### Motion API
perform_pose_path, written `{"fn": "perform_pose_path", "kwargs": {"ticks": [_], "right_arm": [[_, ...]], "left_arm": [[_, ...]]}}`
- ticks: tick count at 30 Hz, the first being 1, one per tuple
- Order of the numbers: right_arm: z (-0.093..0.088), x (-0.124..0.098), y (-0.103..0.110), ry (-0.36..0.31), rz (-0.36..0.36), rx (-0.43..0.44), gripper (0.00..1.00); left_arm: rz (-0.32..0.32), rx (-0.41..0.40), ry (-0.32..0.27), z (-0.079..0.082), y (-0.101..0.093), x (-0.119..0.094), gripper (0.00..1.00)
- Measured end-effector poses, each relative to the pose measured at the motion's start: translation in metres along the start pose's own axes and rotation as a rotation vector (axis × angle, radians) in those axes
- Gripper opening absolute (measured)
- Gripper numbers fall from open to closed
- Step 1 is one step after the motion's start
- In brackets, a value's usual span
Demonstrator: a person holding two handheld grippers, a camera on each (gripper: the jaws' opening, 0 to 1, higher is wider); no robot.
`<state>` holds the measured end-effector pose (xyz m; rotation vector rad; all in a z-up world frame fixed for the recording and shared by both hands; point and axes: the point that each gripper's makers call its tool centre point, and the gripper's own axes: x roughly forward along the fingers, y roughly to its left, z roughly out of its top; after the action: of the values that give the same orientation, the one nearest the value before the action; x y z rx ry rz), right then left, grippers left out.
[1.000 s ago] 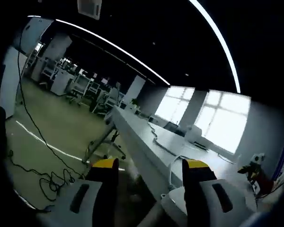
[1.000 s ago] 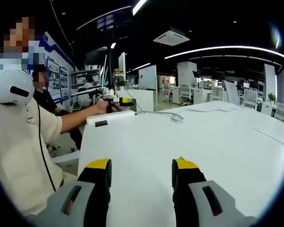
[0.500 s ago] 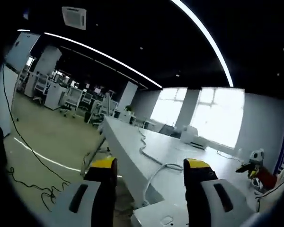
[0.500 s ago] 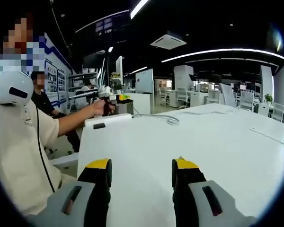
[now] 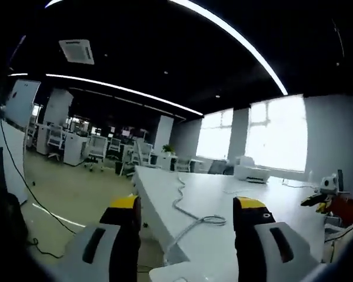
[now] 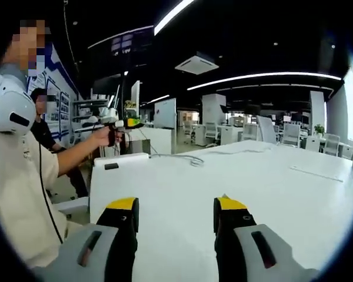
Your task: Pick up the power strip scattered on the table, fix it on the side mounting bracket of the table, and press the switch
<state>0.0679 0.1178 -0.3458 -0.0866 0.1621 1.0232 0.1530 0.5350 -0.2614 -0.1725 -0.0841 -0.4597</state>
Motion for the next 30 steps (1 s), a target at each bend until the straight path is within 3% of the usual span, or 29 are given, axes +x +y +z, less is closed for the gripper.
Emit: {"fn": "perform_pose_path", "kwargs": {"ticks": [5,9,13,20,30], "right_arm": [[0.005,-0.009,-0.002,-0.015,-0.014,-0.012,0.47],[0.014,-0.019,-0.005,-0.040,-0.035,-0.029,0.47],[0.020,-0.033,-0.012,-0.067,-0.081,-0.039,0.47],[0.030,-0.059,-0.034,-0.107,-0.188,-0.042,0.48],[0.050,-0.095,-0.045,-0.178,-0.250,-0.046,0.48]], "left_arm": [[-0.026,0.014,-0.002,0.007,-0.026,-0.005,0.66],[-0.001,0.105,0.055,-0.001,-0.039,-0.006,0.68],[0.002,0.117,0.063,-0.002,-0.056,-0.006,0.69],[0.051,0.186,-0.009,0.020,-0.084,-0.016,0.64],[0.079,0.155,-0.036,0.028,-0.112,-0.027,0.68]]}}
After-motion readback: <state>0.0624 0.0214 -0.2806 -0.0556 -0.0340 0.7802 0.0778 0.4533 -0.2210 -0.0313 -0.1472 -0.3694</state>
